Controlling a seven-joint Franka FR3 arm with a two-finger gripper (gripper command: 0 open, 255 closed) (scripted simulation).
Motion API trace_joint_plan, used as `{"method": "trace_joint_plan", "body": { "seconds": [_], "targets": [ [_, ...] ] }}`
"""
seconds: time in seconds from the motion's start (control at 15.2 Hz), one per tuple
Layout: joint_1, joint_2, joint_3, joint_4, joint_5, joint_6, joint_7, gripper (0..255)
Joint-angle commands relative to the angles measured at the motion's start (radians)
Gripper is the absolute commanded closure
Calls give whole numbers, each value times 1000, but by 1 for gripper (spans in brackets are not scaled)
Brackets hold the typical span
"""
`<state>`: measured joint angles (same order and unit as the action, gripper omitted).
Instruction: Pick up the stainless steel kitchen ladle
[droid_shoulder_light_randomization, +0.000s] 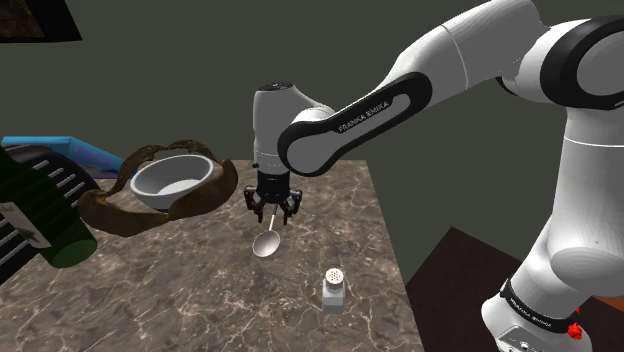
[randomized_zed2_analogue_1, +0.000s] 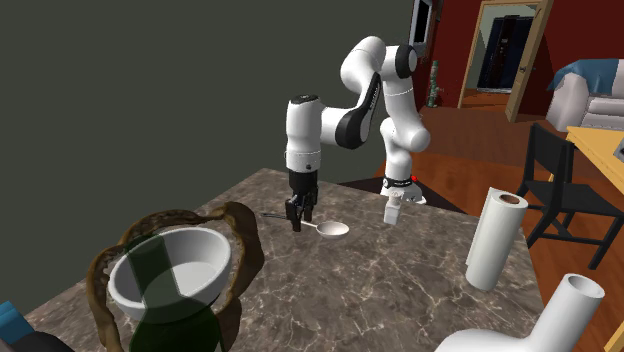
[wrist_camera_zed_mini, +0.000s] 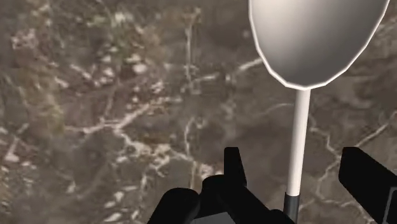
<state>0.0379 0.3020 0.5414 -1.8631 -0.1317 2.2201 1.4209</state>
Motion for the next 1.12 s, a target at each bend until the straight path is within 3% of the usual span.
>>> {"method": "trace_joint_plan", "body": {
  "seconds": [0.0,0.53,1.06],
  "targets": [
    [0,0,0,-1,-1,2,1,255],
    [0,1,0,-1,-1,2,0,255],
    [-8,-42,11,56,29,-92,-16,255]
  ]
}}
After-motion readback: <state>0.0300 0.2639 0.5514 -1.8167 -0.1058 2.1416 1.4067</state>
